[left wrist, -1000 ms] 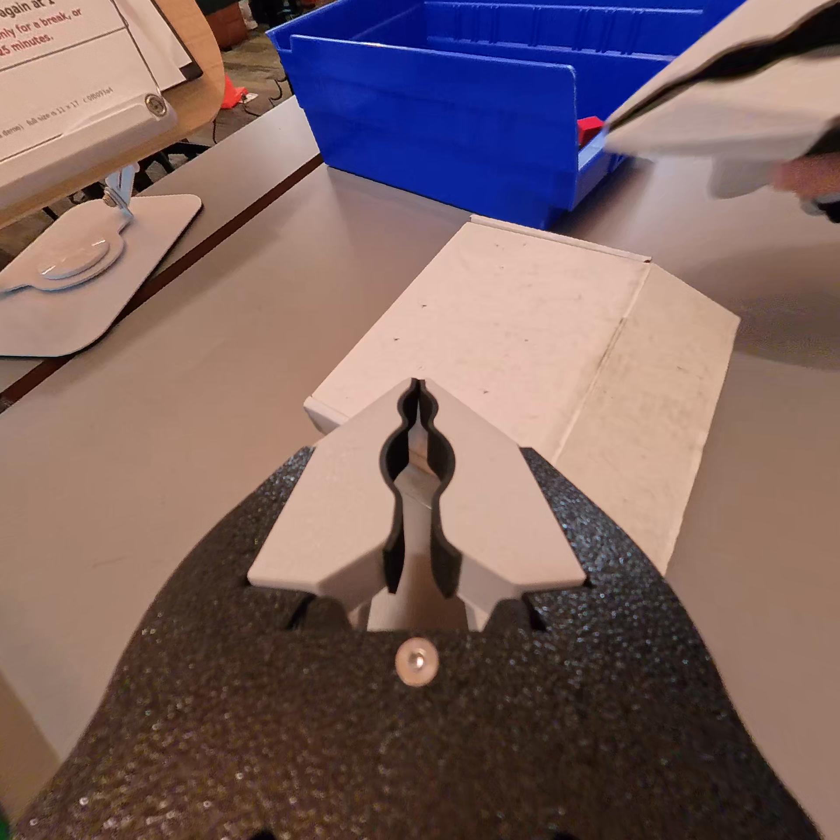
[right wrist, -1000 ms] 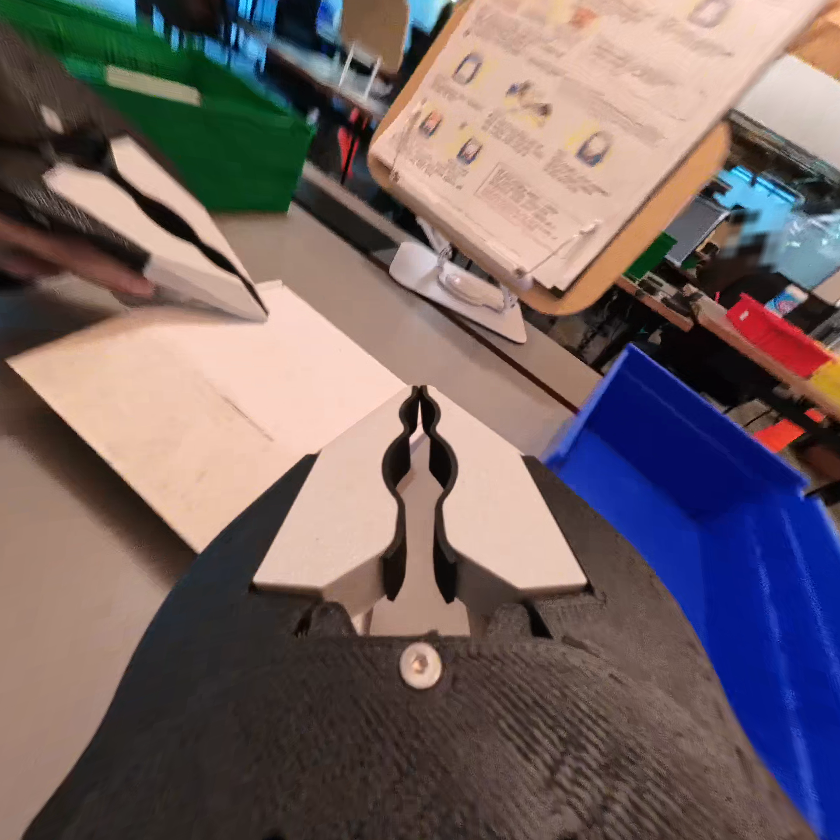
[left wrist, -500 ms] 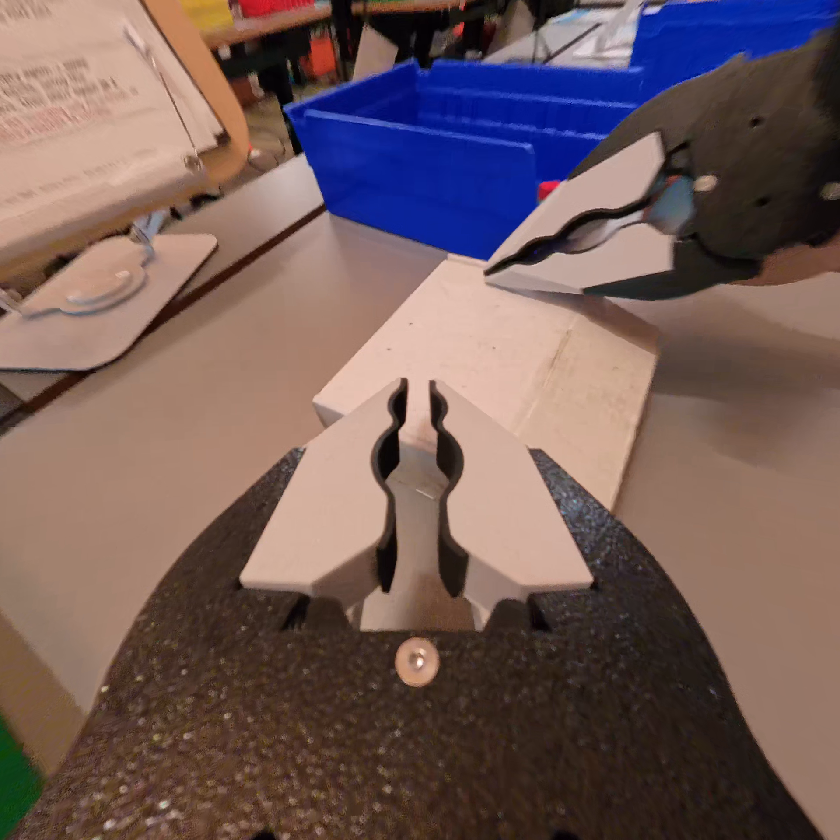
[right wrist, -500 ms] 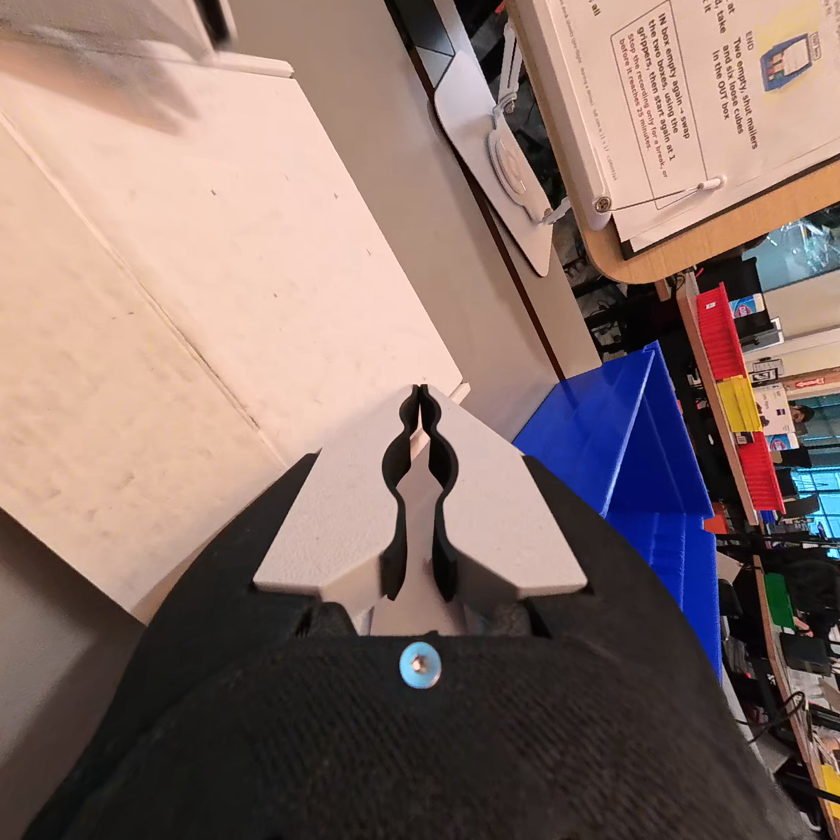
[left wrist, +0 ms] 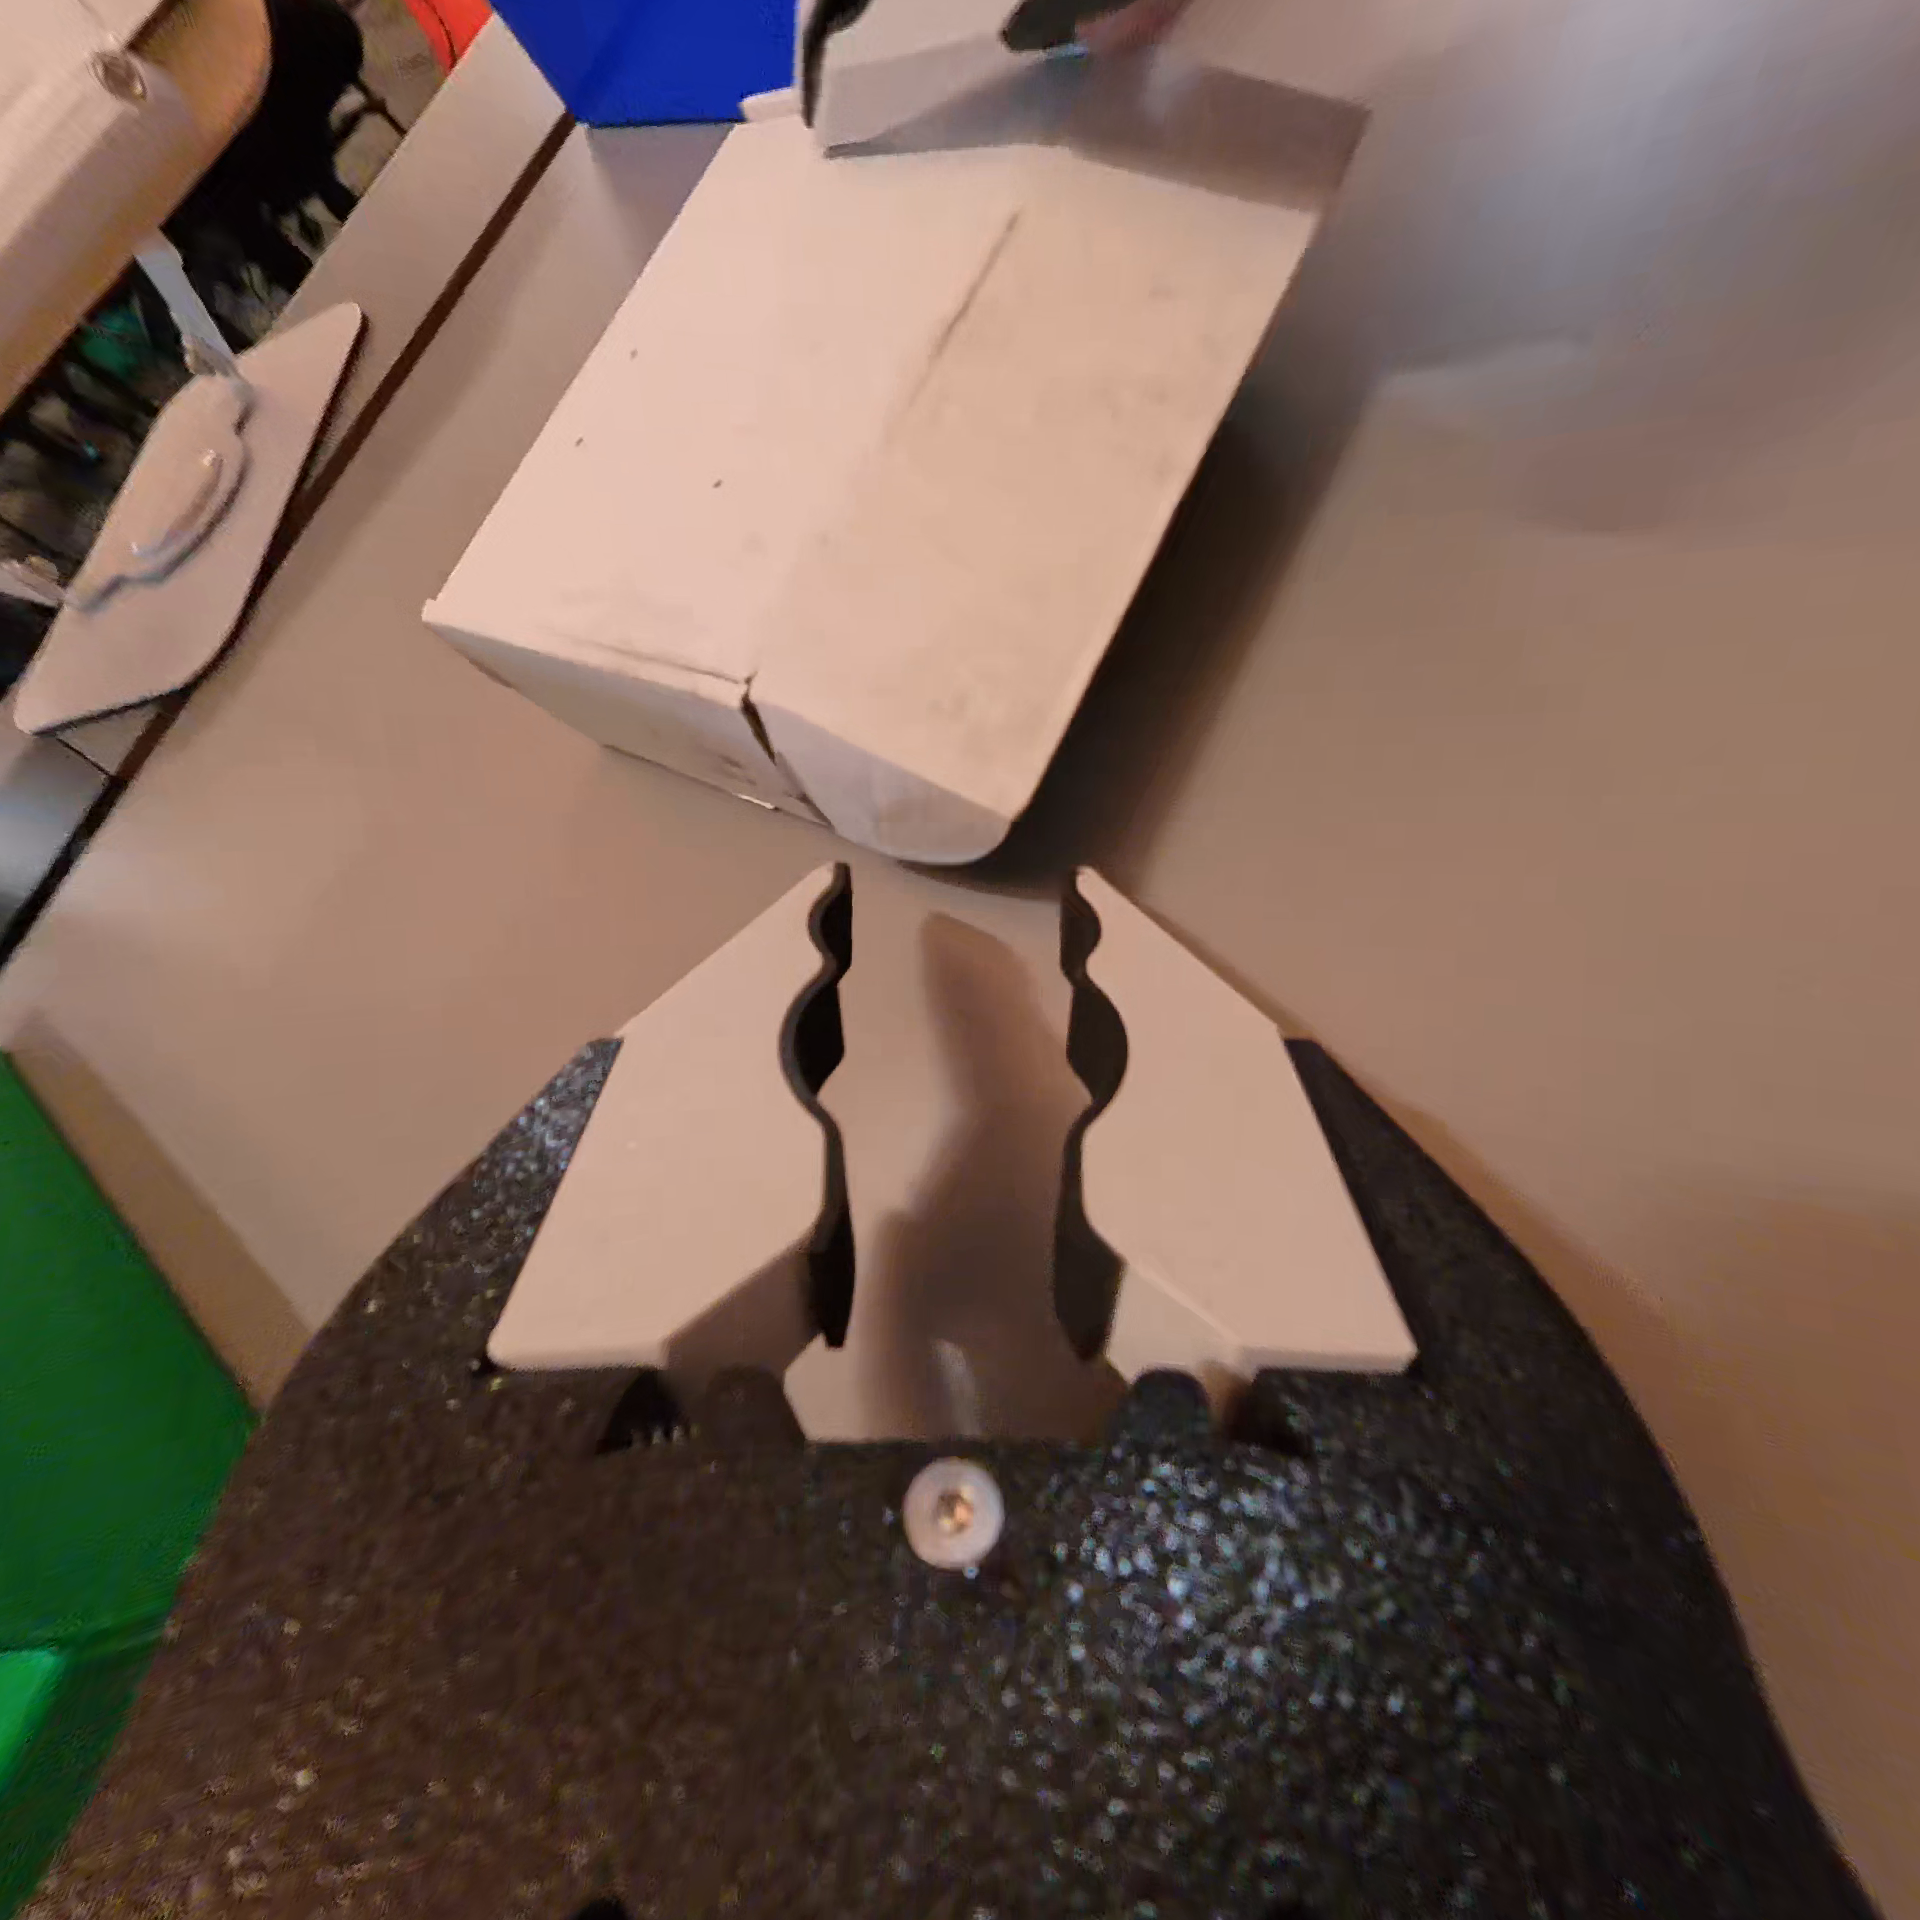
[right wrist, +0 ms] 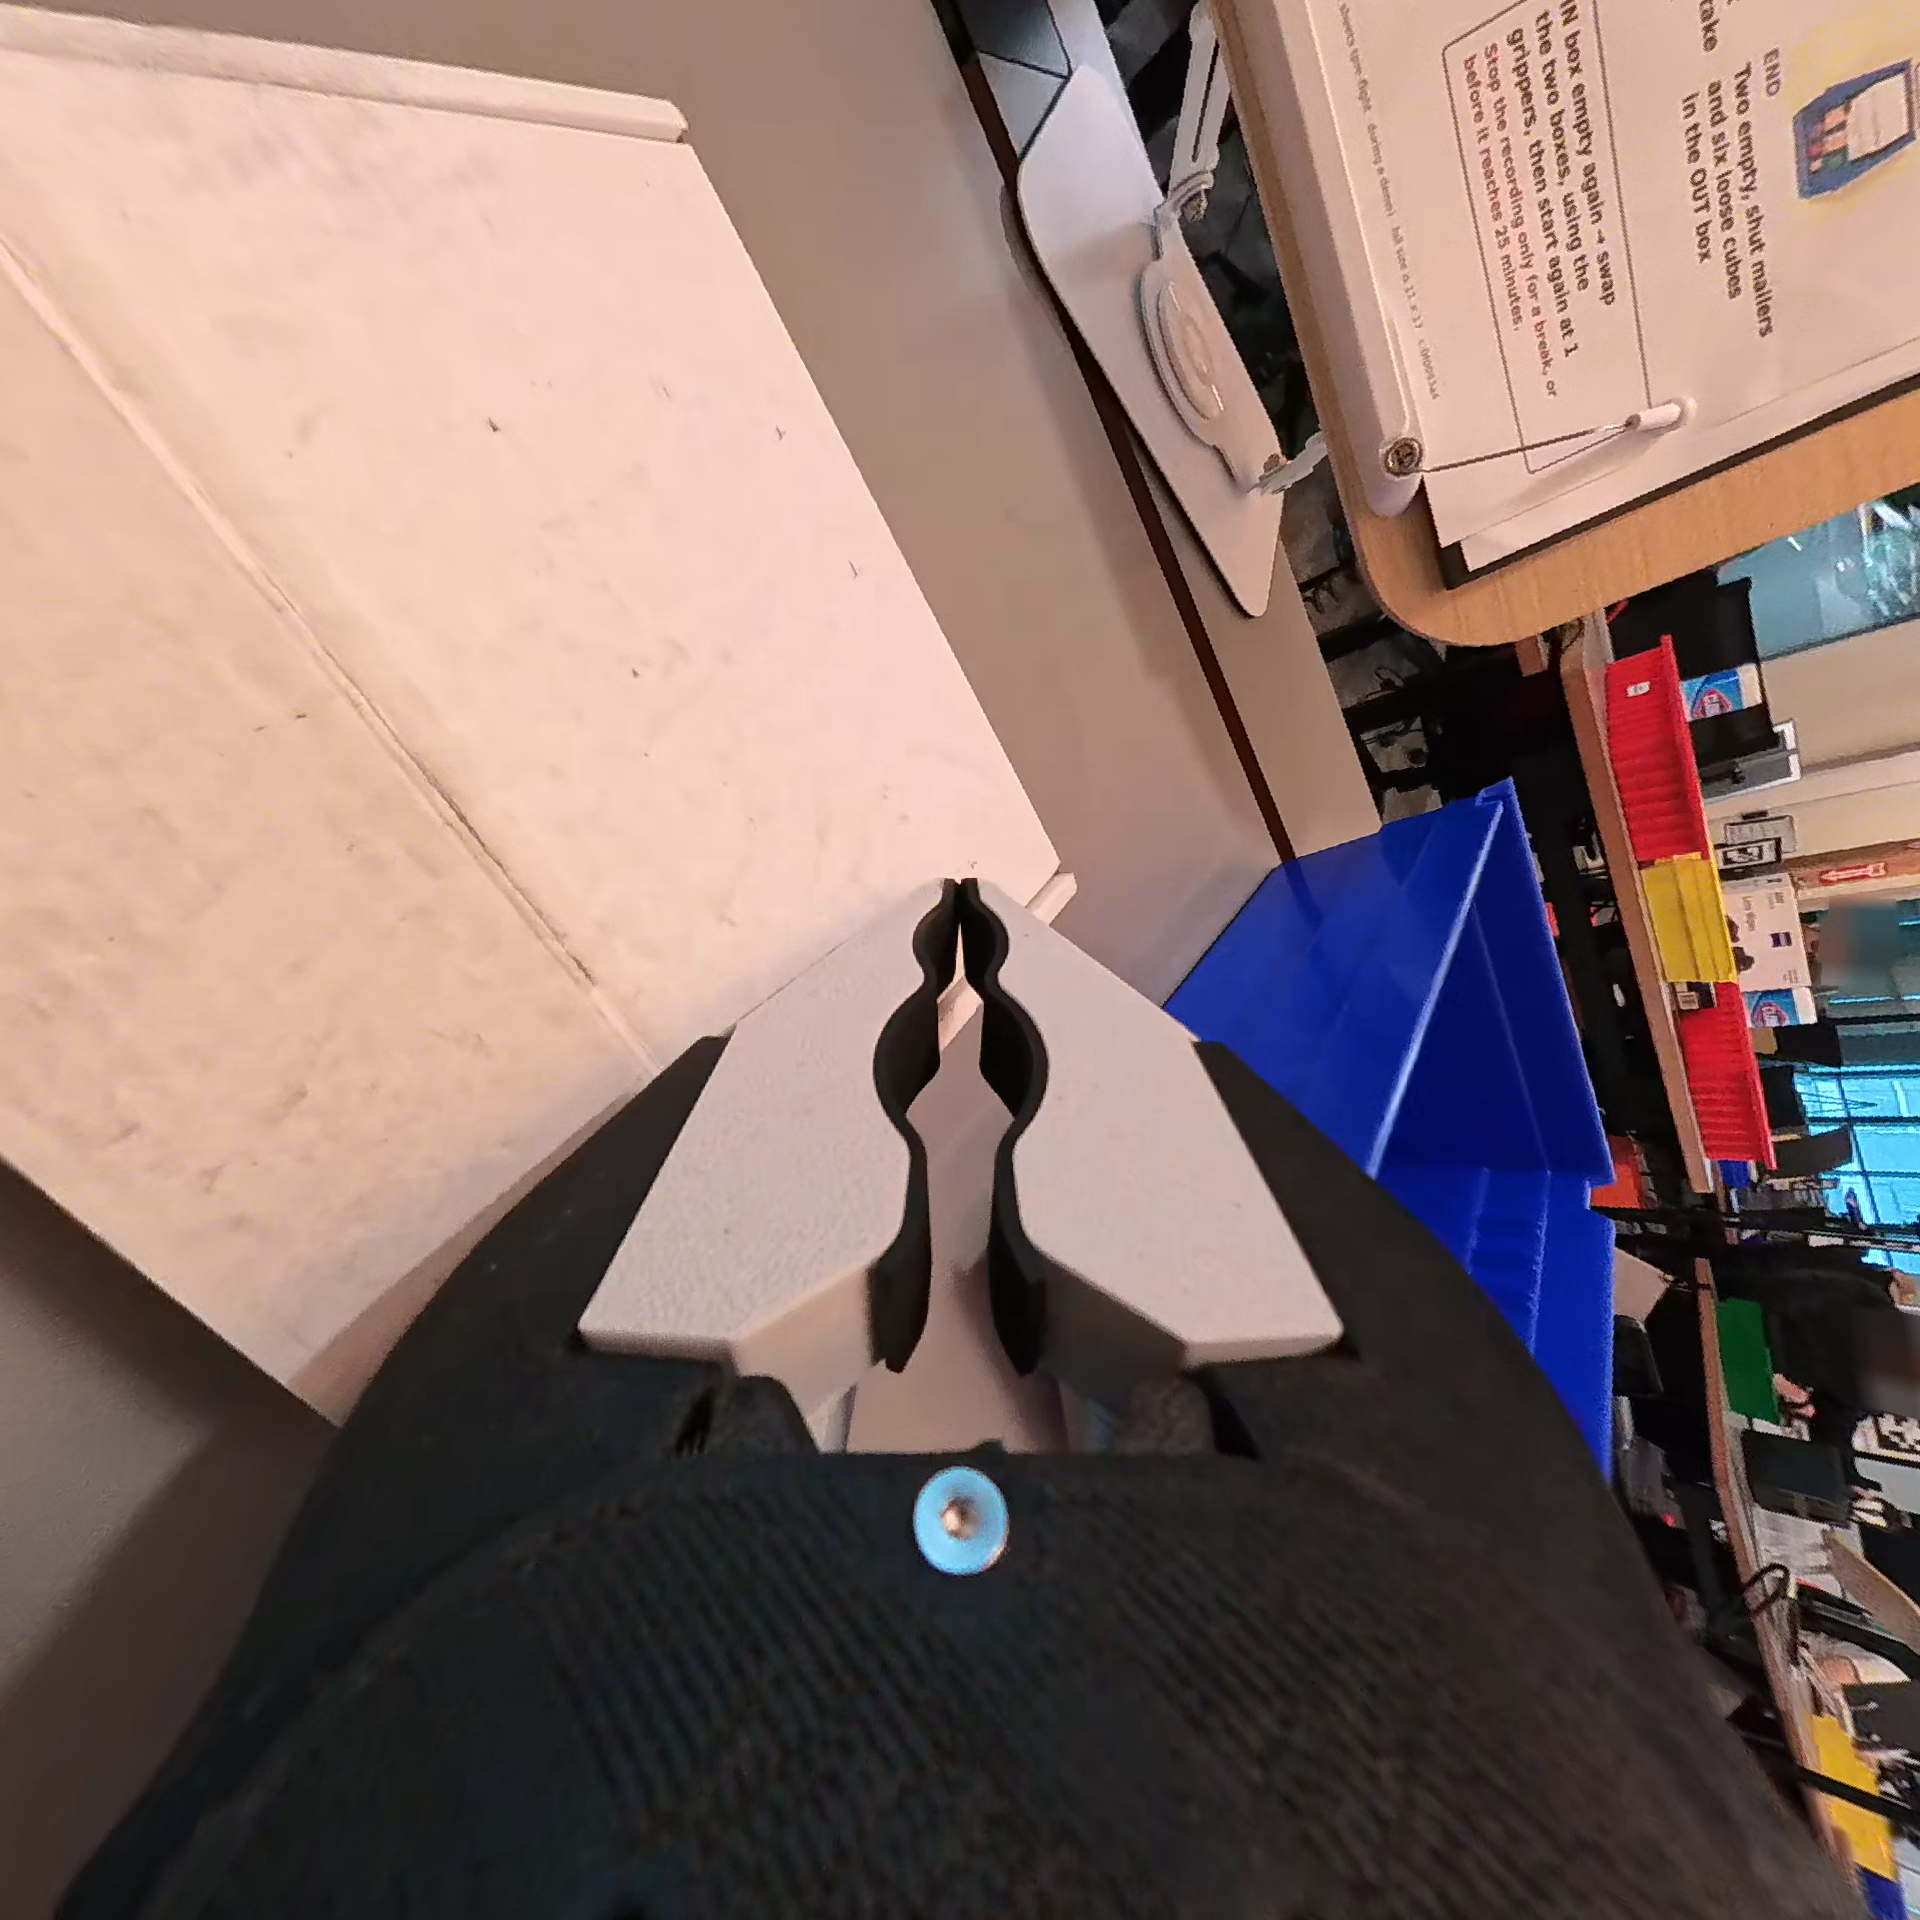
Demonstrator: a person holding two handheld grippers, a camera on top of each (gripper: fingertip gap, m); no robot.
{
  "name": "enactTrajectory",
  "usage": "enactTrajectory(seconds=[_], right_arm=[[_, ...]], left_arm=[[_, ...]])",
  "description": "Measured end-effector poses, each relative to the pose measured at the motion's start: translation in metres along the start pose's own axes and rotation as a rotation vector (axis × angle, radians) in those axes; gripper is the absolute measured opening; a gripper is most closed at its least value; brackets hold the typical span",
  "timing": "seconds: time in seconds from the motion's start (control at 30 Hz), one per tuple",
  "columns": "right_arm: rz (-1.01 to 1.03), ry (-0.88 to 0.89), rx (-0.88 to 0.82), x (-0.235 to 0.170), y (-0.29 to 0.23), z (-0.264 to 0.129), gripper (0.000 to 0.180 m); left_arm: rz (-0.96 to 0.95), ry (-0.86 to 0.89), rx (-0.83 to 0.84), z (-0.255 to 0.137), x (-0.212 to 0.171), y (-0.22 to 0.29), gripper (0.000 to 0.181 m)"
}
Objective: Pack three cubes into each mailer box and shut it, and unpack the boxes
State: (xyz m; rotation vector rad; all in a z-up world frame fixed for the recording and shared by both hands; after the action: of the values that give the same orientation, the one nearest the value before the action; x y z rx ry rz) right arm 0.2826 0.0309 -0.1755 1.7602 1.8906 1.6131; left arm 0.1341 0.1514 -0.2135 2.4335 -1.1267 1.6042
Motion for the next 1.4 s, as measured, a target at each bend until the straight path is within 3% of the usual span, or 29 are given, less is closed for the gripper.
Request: enactTrajectory(seconds=[0.13, 0.43, 0.5, 0.73, 1.4], right_arm=[[0.041, 0.009, 0.006, -0.001, 0.001, 0.000, 0.000], [0.041, -0.009, 0.005, 0.000, 0.001, 0.001, 0.000], [0.054, -0.006, 0.000, 0.000, 0.000, 0.001, 0.000], [0.060, 0.003, -0.006, -0.001, 0.000, 0.001, 0.000], [0.065, 0.029, -0.024, -0.001, -0.001, 0.001, 0.000]], left_arm=[[-0.104, 0.016, 0.024, 0.005, 0.007, -0.004, 0.036], [-0.116, -0.018, 0.016, 0.011, 0.006, -0.004, 0.027], [-0.149, 0.001, -0.039, 0.011, 0.008, -0.002, 0.018], [-0.217, -0.015, -0.014, 0.013, 0.005, -0.011, 0.030], [-0.388, 0.099, -0.321, 0.010, 0.010, -0.017, 0.045]])
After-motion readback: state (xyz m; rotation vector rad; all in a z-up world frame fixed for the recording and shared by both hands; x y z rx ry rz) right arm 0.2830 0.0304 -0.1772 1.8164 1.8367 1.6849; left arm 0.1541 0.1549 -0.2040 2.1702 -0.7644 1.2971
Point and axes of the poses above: each gripper's, where its closed fingertips meet, z out along the fingers, x out of its top, y = z × x across the jaws, the point moved 5 cm from there along -z, back along the fingers, and after that the axes turned 7 degrees about y, right-handed, at the moved point
